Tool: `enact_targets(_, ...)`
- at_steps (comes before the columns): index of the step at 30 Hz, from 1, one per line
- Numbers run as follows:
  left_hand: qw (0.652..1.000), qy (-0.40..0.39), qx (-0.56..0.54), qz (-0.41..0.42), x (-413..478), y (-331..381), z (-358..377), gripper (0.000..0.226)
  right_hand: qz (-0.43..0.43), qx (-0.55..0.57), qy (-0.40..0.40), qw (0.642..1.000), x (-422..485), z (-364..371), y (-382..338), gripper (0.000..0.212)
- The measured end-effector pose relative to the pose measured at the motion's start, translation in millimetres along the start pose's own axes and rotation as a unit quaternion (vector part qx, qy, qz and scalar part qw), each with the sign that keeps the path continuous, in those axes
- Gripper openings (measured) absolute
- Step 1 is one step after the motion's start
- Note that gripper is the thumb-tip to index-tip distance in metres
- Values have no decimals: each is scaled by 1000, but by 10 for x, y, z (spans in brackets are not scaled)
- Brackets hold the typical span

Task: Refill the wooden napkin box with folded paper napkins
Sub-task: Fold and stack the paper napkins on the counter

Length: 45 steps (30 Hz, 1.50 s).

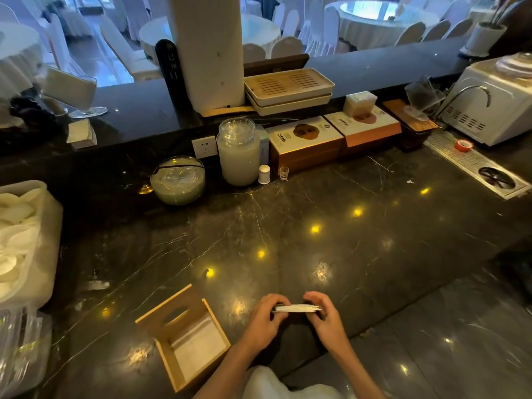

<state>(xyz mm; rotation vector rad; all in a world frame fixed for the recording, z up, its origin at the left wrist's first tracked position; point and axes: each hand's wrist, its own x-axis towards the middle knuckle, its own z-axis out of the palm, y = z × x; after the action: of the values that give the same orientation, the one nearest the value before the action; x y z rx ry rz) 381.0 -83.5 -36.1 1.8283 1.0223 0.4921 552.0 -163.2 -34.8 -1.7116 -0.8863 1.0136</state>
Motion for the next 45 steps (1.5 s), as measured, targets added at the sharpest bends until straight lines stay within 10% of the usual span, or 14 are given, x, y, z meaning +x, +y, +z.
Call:
enact_targets(9,994,25,-92,-46,16,0,89,23,19,-22,-57,998,5,197,-54,76)
enact_targets(34,992,36,-91,-78,-68,-14,89,17,-31,-88,-31,995,38,232,-97,33)
enact_targets(45,992,-26,75,-100,-347,546,-841,20,-90,-347,-329,873,296,298,-1015,31)
